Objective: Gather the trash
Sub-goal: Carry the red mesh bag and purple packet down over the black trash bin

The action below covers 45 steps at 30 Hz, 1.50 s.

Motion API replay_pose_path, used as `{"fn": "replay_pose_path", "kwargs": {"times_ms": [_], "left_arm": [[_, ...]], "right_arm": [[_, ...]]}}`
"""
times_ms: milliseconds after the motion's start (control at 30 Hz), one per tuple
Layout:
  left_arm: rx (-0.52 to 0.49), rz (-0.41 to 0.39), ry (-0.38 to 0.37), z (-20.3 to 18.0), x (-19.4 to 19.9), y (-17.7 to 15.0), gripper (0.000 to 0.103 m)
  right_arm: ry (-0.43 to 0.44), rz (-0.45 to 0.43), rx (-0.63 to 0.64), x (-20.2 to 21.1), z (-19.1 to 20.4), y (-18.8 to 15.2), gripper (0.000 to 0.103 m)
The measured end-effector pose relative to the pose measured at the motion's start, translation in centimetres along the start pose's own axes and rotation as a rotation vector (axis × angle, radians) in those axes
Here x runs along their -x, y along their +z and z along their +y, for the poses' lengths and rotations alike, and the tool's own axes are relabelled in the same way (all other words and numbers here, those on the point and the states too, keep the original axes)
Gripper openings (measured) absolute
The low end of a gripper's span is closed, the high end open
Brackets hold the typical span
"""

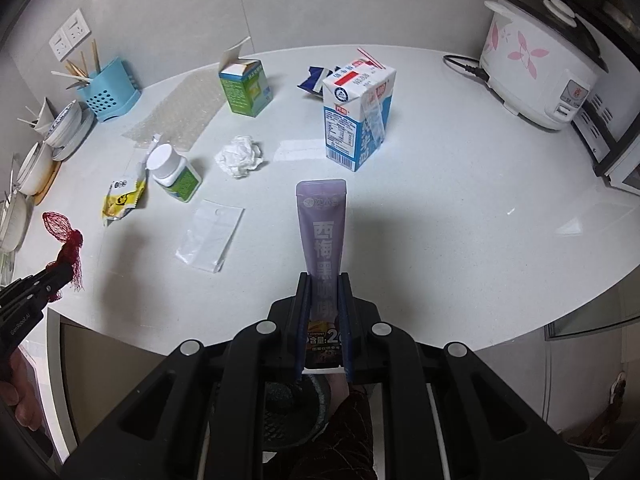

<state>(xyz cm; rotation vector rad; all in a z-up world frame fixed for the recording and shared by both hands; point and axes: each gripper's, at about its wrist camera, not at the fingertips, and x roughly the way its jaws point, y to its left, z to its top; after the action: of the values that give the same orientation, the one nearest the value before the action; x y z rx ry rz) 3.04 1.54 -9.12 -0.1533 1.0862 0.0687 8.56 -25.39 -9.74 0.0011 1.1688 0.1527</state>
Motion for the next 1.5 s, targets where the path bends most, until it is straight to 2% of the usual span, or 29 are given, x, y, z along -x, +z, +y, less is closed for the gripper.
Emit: {"fn": "replay_pose_path", "kwargs": {"times_ms": [700, 1500], "left_arm": [[-0.028, -0.055, -0.043, -0.7, 5.1, -5.9, 0.017], [-0.051, -0.007, -0.063, -0.5, 5.3, -14.1, 0.017]], "right_arm": [[0.032, -0.102, 0.049, 5.6, 3.8, -5.4, 0.013], [0.075, -0.084, 0.09, 6.2, 6.4, -13.1, 0.013]]}}
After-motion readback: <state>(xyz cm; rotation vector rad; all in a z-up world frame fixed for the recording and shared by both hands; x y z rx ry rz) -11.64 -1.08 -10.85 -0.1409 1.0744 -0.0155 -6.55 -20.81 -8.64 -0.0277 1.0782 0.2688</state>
